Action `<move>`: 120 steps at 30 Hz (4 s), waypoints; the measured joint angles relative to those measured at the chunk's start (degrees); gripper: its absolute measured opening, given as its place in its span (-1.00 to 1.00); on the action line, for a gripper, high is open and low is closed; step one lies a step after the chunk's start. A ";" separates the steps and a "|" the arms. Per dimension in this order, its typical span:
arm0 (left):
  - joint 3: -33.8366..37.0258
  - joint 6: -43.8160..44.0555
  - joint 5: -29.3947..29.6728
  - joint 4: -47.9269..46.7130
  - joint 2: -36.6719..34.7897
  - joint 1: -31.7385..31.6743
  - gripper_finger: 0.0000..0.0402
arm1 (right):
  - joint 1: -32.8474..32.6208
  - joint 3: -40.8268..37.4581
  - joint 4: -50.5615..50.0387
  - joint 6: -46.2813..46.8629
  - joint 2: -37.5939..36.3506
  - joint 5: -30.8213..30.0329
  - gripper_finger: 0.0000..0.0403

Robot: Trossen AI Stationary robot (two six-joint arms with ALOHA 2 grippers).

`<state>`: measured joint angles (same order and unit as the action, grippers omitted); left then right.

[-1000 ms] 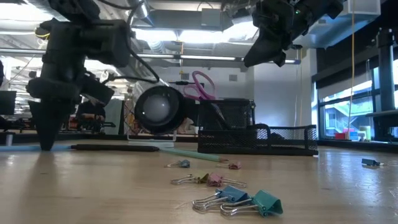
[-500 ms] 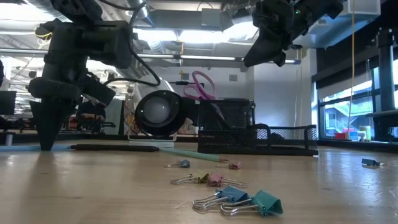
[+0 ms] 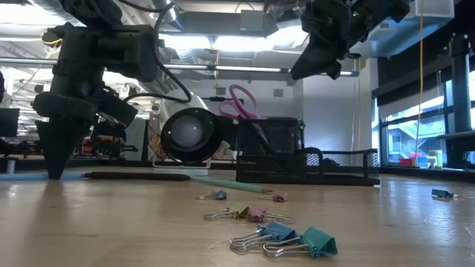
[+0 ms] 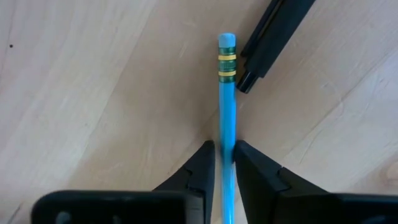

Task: Pick and place office supplies into organizer
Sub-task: Put the blue pencil into the black desk organizer

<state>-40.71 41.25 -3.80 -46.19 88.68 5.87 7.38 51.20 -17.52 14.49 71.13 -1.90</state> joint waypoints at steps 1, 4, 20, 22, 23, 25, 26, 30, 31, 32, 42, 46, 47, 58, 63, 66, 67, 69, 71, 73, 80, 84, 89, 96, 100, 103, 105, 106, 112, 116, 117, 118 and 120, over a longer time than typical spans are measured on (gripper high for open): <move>0.02 0.00 -0.03 0.00 0.00 0.00 -0.76 | 0.00 0.00 0.00 -0.01 0.00 -0.02 -0.63; 0.02 0.00 -0.09 -0.02 0.02 0.00 -0.83 | 0.00 0.00 0.00 -0.01 0.00 -0.02 -0.63; -3.31 -2.51 -2.58 -3.87 -3.10 0.14 -0.94 | 0.00 0.00 -0.03 -0.01 0.00 -0.02 -0.63; -4.46 -3.43 -3.51 -3.44 -4.51 0.01 -0.94 | 0.00 0.00 -0.06 -0.04 0.00 0.00 -0.63; -4.67 -3.59 -4.40 -3.54 -5.17 -0.02 -0.94 | 0.00 0.00 -0.08 -0.03 0.00 0.00 -0.63; -5.24 -4.02 -6.53 -4.24 -6.42 0.07 -0.94 | 0.00 0.00 -0.22 -0.01 0.00 0.00 -0.63; -5.64 -4.30 -7.85 -3.96 -7.07 0.11 -0.94 | 0.00 0.00 -0.20 -0.04 0.00 -0.02 -0.63; -6.29 -5.74 -13.99 -2.37 -9.50 0.01 -0.94 | 0.00 0.00 -0.20 -0.01 0.00 -0.01 -0.63; -6.45 -6.01 -15.94 -1.33 -10.16 0.03 -0.94 | 0.00 0.00 -0.20 -0.01 0.00 0.00 -0.63; -6.71 -6.34 -17.73 -0.18 -10.81 0.04 -0.94 | 0.00 0.00 -0.19 -0.01 0.00 0.01 -0.63; -7.26 -7.14 -24.76 25.43 -17.38 -2.51 -0.94 | -0.02 0.00 0.10 1.82 0.00 0.08 -0.63; -7.26 -9.14 -23.49 36.79 -19.49 -6.07 -0.94 | -0.02 0.00 0.15 1.90 0.00 0.12 -0.63; -7.26 -10.00 -22.06 39.48 -19.84 -7.01 -0.94 | -0.02 0.00 0.15 1.93 0.00 0.13 -0.63; -7.39 -24.08 -4.55 59.49 -19.36 -14.68 -0.94 | -0.02 0.10 -3.06 1.99 -1.40 0.19 -0.63; -7.39 -25.57 -0.02 69.80 -16.14 -16.03 -0.94 | 0.00 2.24 -7.87 3.29 -3.26 0.07 -0.63; -7.39 -25.60 1.39 77.64 -12.59 -16.17 -0.94 | 0.00 2.99 -8.11 3.29 -4.02 0.05 -0.63; -7.39 -25.77 1.39 79.66 -11.19 -16.17 -0.94 | -0.02 3.14 -8.21 3.29 -4.31 0.05 -0.63; -7.39 -26.01 1.40 83.65 -8.21 -16.17 -0.94 | 0.00 3.21 -8.26 3.30 -4.79 0.05 -0.63; -7.39 -26.01 1.12 86.20 -5.44 -16.15 -0.94 | 0.00 3.21 -8.92 3.29 -5.07 0.05 -0.63; -7.39 -26.01 1.18 86.75 -3.14 -16.16 -0.94 | 0.00 3.21 -9.70 3.31 -5.15 0.03 -0.63; -7.34 -26.01 2.88 88.61 3.80 -16.17 -0.94 | 0.00 3.21 -12.72 4.64 -5.20 0.03 -0.63; -7.34 -27.33 4.08 88.49 6.22 -16.17 -0.94 | 0.00 3.21 -12.87 4.77 -5.20 0.03 -0.63; -7.34 -30.05 4.98 88.35 7.79 -16.17 -0.94 | 0.00 3.21 -13.15 4.77 -5.20 0.03 -0.63; -7.34 -30.03 4.23 85.70 9.20 -15.98 -0.94 | -0.01 3.21 -13.25 4.73 -5.22 0.03 -0.63; -7.34 -30.03 4.17 83.21 9.17 -15.82 -0.94 | -0.01 3.21 -13.22 4.66 -5.22 0.01 -0.63; -7.34 -30.05 4.10 82.92 9.11 -15.75 -0.94 | -0.02 3.21 -13.23 4.62 -5.22 0.01 -0.63; -7.34 -30.04 4.10 81.35 9.11 -15.74 -0.94 | 0.00 3.21 -13.22 4.60 -5.22 0.01 -0.63; -7.34 -30.03 4.09 81.02 9.11 -15.74 -0.94 | -0.02 3.21 -13.22 4.60 -5.22 0.01 -0.63; -7.34 -30.03 4.04 79.17 9.11 -15.72 -0.88 | -0.01 3.21 -13.22 4.58 -5.22 0.01 -0.63; -7.34 -29.88 3.90 77.74 9.11 -15.72 -0.80 | -0.02 3.21 -13.21 4.58 -5.22 0.01 -0.63; -7.34 -29.88 3.90 77.62 9.11 -15.72 -0.79 | -0.01 3.21 -13.22 4.58 -5.22 0.01 -0.63; -7.34 -29.88 3.90 77.46 9.11 -15.72 -0.78 | 0.00 3.21 -13.22 4.58 -5.22 0.01 -0.63; -7.34 -29.88 3.90 77.27 9.11 -15.72 -0.77 | 0.00 3.21 -13.22 4.58 -5.22 0.01 -0.63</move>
<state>-48.05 11.38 0.10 31.08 97.80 -9.85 7.38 54.41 -30.74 19.07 65.91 -1.89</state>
